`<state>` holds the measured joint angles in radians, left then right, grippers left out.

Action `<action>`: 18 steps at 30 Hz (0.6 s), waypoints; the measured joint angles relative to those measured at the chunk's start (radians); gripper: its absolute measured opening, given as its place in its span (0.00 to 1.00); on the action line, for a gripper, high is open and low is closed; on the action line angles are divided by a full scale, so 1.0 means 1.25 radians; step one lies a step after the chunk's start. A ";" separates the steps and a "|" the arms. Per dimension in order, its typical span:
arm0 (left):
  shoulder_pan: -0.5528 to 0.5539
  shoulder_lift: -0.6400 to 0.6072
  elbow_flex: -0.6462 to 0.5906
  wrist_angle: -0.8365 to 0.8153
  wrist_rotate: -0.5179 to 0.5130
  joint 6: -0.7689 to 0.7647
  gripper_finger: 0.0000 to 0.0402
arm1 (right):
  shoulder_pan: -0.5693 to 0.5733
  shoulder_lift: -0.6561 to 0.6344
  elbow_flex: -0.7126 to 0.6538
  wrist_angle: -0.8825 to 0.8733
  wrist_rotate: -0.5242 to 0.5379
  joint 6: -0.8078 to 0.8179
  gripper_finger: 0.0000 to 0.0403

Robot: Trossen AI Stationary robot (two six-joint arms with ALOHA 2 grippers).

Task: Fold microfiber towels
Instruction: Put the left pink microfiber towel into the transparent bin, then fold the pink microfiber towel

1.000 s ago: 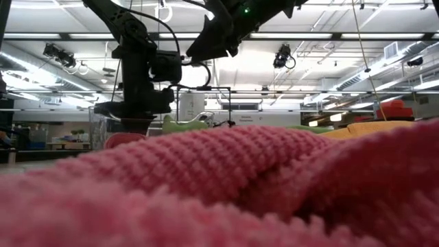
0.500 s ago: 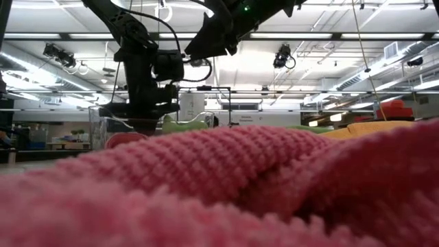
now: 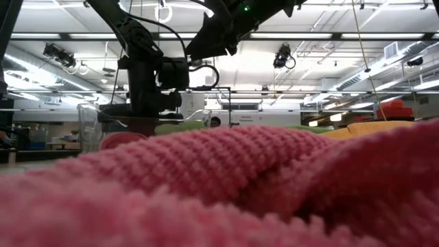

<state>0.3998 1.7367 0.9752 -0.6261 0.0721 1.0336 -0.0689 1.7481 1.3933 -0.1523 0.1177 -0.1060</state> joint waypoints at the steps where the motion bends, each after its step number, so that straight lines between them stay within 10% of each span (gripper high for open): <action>1: -0.001 0.004 0.000 0.001 -0.002 0.000 0.02 | 0.000 0.000 0.000 -0.002 0.000 0.001 0.51; 18: -0.008 -0.165 0.077 -0.172 -0.106 -0.148 0.02 | -0.001 0.000 0.000 -0.004 0.000 -0.002 0.51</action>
<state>0.3895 1.5310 1.0710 -0.8415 -0.0607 0.8488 -0.0696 1.7481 1.3933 -0.1576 0.1181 -0.1086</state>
